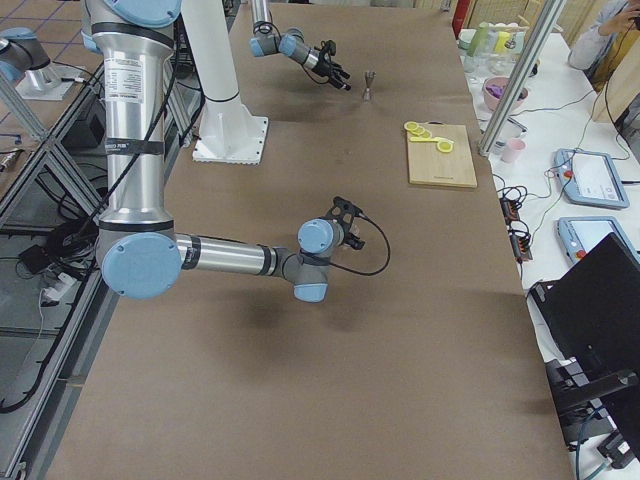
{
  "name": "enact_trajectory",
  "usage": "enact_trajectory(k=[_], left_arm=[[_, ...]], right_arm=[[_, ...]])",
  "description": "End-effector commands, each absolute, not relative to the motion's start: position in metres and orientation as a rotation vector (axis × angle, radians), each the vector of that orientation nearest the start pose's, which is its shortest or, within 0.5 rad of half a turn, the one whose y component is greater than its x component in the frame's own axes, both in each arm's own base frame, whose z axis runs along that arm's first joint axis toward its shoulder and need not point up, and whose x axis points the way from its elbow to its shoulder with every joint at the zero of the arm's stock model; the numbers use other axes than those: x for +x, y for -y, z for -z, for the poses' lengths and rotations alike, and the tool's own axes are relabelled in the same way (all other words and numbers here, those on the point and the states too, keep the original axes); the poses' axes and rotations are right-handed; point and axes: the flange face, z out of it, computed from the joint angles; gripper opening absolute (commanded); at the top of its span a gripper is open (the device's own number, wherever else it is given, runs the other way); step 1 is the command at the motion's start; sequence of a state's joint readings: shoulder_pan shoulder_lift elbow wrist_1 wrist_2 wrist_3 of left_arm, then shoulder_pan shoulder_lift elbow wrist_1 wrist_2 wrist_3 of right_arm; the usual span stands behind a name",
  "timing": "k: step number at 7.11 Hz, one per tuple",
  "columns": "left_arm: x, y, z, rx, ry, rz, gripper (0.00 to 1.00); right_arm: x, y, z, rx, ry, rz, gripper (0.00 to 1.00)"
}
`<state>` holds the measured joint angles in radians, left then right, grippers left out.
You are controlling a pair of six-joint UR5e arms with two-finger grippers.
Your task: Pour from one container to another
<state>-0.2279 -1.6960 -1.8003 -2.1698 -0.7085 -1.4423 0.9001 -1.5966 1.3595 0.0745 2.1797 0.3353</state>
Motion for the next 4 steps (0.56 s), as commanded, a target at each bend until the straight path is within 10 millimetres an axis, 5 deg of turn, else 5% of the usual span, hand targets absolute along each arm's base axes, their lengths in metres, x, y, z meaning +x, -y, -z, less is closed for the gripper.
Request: enact_trajectory(k=[1,4], left_arm=[[0.473,0.329,-0.417,0.950,-0.737,0.507,0.97],[0.478,0.344,-0.420,0.968,-0.710,0.526,0.97]], right_arm=[[-0.229,0.411,-0.597,0.971,1.119,0.705,1.00],[-0.228,0.407,-0.591,1.007,1.145,0.730,1.00]])
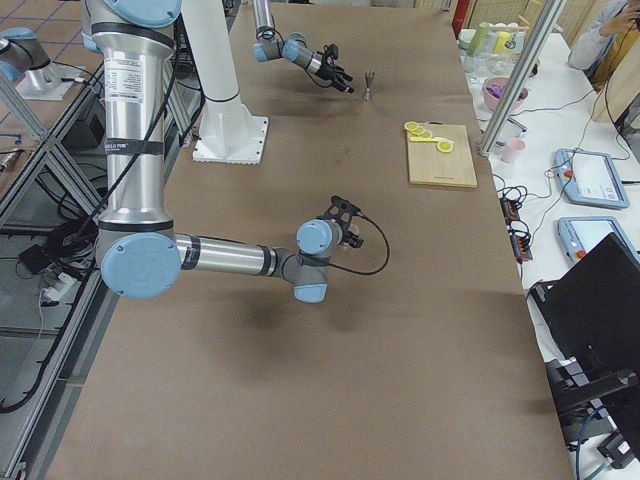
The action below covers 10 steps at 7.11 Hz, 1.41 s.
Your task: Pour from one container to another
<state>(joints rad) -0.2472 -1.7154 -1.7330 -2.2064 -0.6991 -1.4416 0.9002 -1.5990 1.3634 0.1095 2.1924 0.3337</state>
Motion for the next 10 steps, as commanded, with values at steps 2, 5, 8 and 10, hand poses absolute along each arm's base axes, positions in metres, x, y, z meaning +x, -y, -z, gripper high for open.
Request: enact_trajectory(k=[2,5,8,10], left_arm=[[0.473,0.366,-0.428,0.984,-0.673,0.553,0.97],[0.476,0.377,-0.433,1.005,-0.647,0.568,0.97],[0.478,0.389,-0.434,1.012,-0.629,0.579,0.97],[0.490,0.396,-0.425,1.016,-0.638,0.589,0.97]], right_arm=[[-0.221,0.397,-0.598,1.033,1.158,0.752,1.00],[-0.228,0.404,-0.614,1.072,1.126,0.804,1.00],[-0.247,0.429,-0.619,1.100,1.091,0.841,1.00],[-0.249,0.432,-0.623,1.103,1.076,0.844,1.00]])
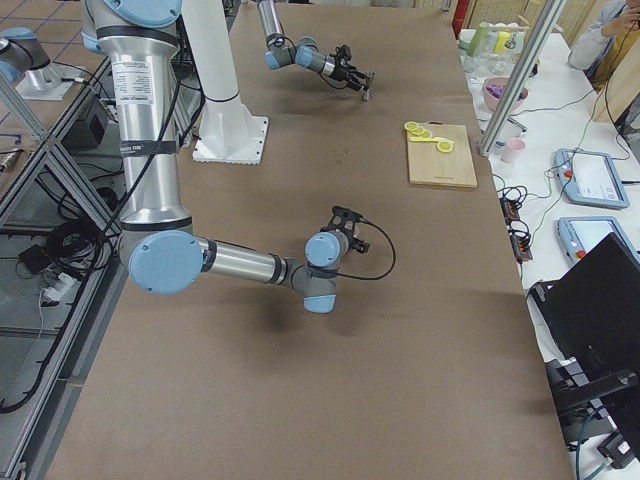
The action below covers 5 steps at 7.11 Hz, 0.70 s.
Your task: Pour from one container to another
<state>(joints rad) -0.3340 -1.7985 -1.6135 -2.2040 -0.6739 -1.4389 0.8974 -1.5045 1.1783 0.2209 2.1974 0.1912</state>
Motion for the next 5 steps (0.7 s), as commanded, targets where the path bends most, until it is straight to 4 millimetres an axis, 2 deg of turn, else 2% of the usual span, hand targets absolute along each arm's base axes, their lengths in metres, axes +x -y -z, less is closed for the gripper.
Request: enact_trajectory(k=[1,3,5], left_arm=[[0.492,0.401,-0.432,1.016,-0.622,0.589,0.97],[0.495,0.414,-0.438,1.021,-0.597,0.598,0.95],[0.496,0.416,-0.434,1.023,-0.601,0.601,0.91]], right_arm=[[-0.250,0.435,-0.622,1.106,1.075,0.843,1.00],[-0.257,0.445,-0.617,1.122,1.066,0.832,0.99],[-0.258,0.448,-0.616,1.125,1.061,0.823,0.97]])
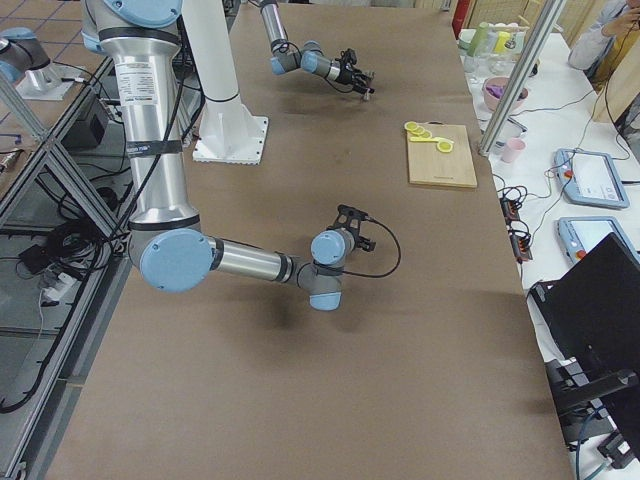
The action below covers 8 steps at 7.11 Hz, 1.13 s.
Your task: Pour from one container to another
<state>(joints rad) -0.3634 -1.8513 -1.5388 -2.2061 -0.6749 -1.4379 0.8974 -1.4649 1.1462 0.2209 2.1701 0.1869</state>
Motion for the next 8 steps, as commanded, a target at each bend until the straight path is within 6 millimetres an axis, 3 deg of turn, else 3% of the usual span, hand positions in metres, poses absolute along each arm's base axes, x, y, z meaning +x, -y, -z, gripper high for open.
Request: enact_trajectory(k=[1,3,8], left_arm=[[0.4967,0.4158,-0.4335,1.022,-0.602,0.602,0.87],[0.4987,0.4157,-0.4321,1.023,-0.603,0.602,0.71],[0.5001,0.4130,-0.4370,1.084,-0.561,0.614,0.71]], right_arm=[[-0.2581,0.4483,-0.6154,1.125,1.062,0.816,0.96],[-0.2593,0.4502,-0.6138,1.113,1.074,0.794,0.95],[-0.2605,0.4482,-0.6110,1.106,1.092,0.777,0.96]])
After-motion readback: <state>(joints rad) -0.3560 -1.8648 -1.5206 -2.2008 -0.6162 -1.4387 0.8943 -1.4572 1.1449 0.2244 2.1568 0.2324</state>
